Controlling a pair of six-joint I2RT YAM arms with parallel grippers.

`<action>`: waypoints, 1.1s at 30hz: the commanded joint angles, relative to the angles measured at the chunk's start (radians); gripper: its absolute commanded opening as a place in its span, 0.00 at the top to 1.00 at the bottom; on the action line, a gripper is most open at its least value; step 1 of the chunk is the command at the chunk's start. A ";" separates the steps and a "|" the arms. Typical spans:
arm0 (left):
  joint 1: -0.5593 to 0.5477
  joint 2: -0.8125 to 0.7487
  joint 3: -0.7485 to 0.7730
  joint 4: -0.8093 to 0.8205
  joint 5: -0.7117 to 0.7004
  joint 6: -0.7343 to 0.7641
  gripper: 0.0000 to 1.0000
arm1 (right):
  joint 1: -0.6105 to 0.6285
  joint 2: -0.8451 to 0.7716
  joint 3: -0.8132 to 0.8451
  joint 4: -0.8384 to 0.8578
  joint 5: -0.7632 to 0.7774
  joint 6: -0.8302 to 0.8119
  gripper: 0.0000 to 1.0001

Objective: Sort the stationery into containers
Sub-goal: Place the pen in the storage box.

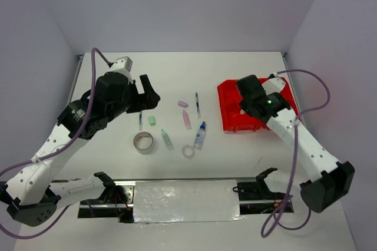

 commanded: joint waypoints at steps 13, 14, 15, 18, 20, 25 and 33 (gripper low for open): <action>0.001 -0.110 -0.057 -0.122 0.066 0.050 0.01 | -0.072 0.501 0.257 -0.500 0.194 0.734 0.97; 0.002 -0.111 -0.057 -0.124 0.068 0.053 0.01 | -0.072 0.510 0.254 -0.502 0.188 0.751 0.96; 0.002 -0.113 -0.059 -0.127 0.069 0.055 0.01 | -0.074 0.528 0.251 -0.499 0.180 0.753 0.95; 0.002 -0.114 -0.060 -0.136 0.075 0.066 0.01 | -0.075 0.539 0.237 -0.473 0.168 0.753 0.92; 0.002 -0.110 -0.059 -0.147 0.074 0.073 0.01 | -0.084 0.535 0.217 -0.436 0.162 0.739 0.90; 0.002 -0.095 -0.048 -0.154 0.085 0.092 0.01 | -0.109 0.532 0.201 -0.347 0.142 0.633 0.42; 0.002 -0.042 -0.028 -0.142 0.095 0.096 0.01 | -0.109 0.492 0.243 -0.267 0.116 0.512 0.18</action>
